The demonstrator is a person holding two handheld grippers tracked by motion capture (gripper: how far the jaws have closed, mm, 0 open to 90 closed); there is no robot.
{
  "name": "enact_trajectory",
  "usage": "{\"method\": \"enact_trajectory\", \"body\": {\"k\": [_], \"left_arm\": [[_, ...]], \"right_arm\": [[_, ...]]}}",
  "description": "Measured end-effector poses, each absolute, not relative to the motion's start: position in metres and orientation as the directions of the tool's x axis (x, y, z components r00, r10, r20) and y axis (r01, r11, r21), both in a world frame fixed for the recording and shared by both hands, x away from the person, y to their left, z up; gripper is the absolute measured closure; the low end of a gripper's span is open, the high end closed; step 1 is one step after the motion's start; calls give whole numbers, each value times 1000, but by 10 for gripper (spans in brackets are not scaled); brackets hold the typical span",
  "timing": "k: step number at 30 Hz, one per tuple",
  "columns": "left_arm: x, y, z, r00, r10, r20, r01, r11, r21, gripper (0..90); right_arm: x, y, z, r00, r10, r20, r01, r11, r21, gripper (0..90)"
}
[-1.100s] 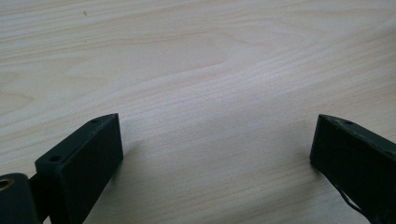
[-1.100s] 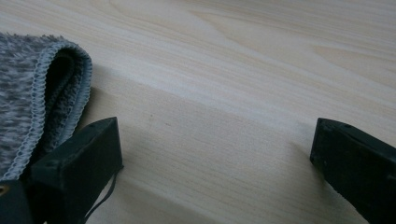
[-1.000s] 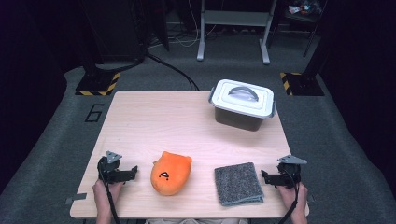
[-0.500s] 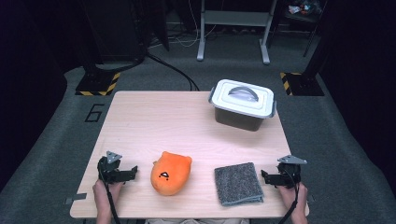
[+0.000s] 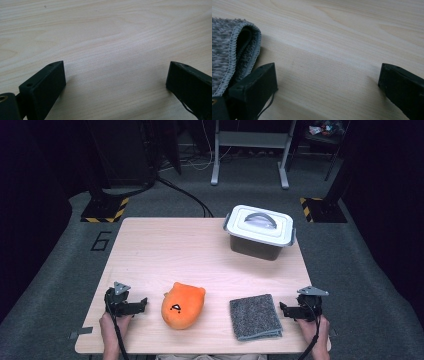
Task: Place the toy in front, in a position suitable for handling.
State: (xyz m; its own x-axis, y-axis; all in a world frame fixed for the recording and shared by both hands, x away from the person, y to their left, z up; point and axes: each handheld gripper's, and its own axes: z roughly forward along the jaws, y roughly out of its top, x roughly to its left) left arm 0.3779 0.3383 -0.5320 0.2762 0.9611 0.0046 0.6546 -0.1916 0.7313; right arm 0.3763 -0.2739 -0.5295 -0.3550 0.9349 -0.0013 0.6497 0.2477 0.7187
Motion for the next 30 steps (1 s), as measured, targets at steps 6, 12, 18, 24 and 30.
{"method": "enact_trajectory", "body": {"k": [6,12,18,24,30], "left_arm": [[378,338,-532,278,961,4,654,-192,731,25],[378,338,-532,278,960,5,655,-193,731,25],[378,338,-532,278,960,5,654,-194,731,25],[378,338,-532,278,960,5,655,-193,731,25],[378,338,-532,278,961,5,654,-194,731,25]], "right_arm": [[377,-276,-526,-351,936,31,660,224,717,0],[367,-262,-504,-390,919,52,633,227,740,0],[358,-239,-488,-458,888,31,614,291,734,0],[351,-214,-486,-526,850,18,592,352,725,0],[346,-192,-486,-586,810,9,577,410,706,0]]}}
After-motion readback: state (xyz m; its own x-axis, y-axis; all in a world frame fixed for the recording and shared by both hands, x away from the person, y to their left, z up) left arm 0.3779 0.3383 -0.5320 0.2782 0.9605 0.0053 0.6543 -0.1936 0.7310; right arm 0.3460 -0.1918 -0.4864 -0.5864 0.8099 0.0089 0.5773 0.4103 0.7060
